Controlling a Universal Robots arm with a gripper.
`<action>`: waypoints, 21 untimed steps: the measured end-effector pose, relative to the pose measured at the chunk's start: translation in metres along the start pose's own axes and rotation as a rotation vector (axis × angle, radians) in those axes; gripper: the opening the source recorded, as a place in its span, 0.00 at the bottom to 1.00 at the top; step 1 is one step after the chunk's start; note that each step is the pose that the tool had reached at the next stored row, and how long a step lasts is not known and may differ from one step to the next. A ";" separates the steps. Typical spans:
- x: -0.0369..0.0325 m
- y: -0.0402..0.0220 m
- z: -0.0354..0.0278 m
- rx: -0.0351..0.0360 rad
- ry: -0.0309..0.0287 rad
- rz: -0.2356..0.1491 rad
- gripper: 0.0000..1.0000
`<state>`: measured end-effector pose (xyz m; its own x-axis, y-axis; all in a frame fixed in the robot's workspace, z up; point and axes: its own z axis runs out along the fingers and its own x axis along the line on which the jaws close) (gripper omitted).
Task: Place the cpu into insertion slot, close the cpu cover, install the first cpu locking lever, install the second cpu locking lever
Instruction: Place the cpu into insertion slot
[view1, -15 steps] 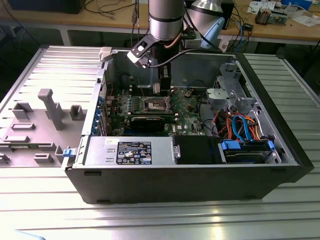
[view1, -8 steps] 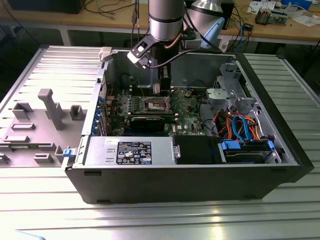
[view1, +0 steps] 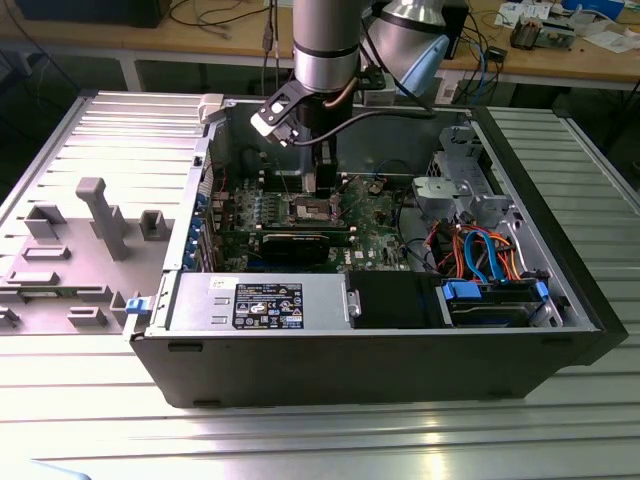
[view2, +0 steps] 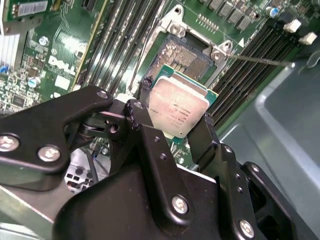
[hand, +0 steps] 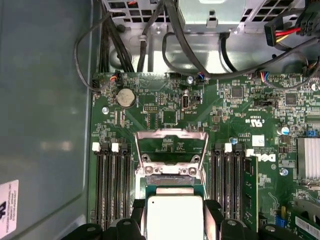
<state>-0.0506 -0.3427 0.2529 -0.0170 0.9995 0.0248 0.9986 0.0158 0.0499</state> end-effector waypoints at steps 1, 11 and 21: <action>0.0000 -0.0003 0.0004 0.0003 0.0001 0.000 0.55; 0.0000 -0.0004 0.0010 0.0013 0.0002 0.000 0.55; 0.0014 -0.0008 0.0090 0.0014 -0.0029 0.000 0.55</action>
<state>-0.0510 -0.3411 0.2439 -0.0170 0.9996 0.0219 0.9987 0.0160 0.0485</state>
